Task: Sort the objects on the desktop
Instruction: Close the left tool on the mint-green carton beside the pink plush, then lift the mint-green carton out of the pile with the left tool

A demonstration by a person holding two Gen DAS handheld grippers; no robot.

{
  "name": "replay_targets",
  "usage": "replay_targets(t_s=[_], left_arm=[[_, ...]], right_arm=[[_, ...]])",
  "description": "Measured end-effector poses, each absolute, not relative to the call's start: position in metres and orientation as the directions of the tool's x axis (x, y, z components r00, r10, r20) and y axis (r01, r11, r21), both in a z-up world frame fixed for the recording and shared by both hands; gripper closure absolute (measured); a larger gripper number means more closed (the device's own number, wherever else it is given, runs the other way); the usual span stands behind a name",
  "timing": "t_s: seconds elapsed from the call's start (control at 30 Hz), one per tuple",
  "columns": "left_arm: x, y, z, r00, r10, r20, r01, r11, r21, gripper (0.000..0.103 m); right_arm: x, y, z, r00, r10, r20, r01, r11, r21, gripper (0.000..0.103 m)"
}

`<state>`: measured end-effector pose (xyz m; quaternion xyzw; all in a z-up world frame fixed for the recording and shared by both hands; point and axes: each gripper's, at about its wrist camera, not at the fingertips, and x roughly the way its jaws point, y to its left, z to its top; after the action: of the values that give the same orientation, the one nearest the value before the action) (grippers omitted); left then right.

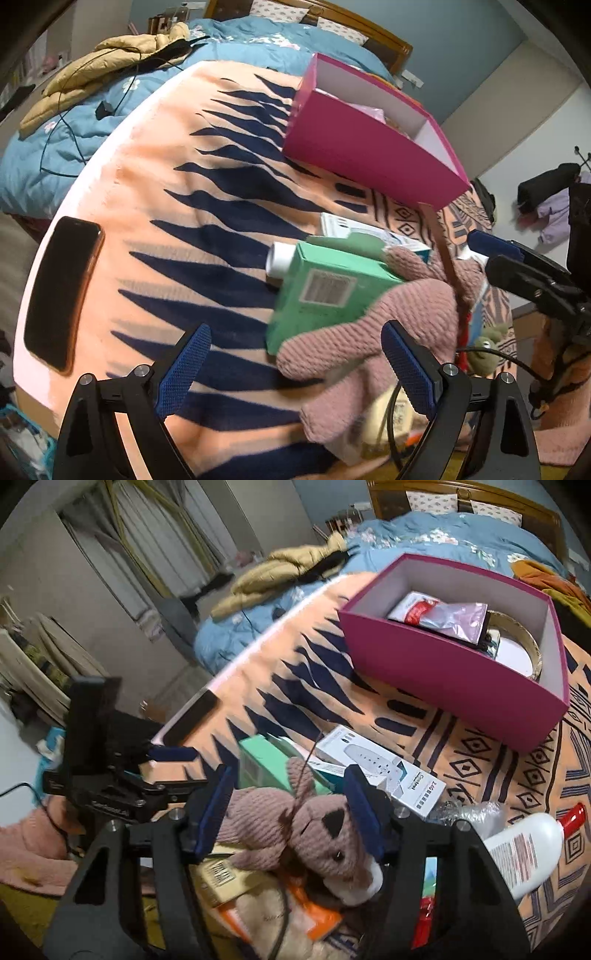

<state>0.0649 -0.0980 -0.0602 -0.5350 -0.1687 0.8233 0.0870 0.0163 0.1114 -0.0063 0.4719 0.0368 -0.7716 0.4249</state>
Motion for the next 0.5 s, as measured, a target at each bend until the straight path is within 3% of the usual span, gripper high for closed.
replay_targets(t_s=[0.1,0.33,0.5], left_arm=[[0.055,-0.095,-0.065,-0.406,0.311,-0.859,0.023,-0.936,-0.350,0.008],[0.045,-0.089,-0.071,-0.382,0.315,-0.869,-0.011,-0.941,-0.337,0.008],[0.038,-0.087,-0.074,-0.373,0.326,-0.869,-0.037,-0.941,-0.337,0.008]], right_arm=[[0.015,0.102,-0.024,-0.171,-0.549,-0.818,0.699,-0.653,0.292,0.042],[0.042,0.117,-0.013,-0.074,-0.522,-0.850,0.774,-0.568,0.281,0.046],[0.061,0.129,-0.004,0.071,-0.569,-0.819,0.782,-0.478,0.399,0.043]])
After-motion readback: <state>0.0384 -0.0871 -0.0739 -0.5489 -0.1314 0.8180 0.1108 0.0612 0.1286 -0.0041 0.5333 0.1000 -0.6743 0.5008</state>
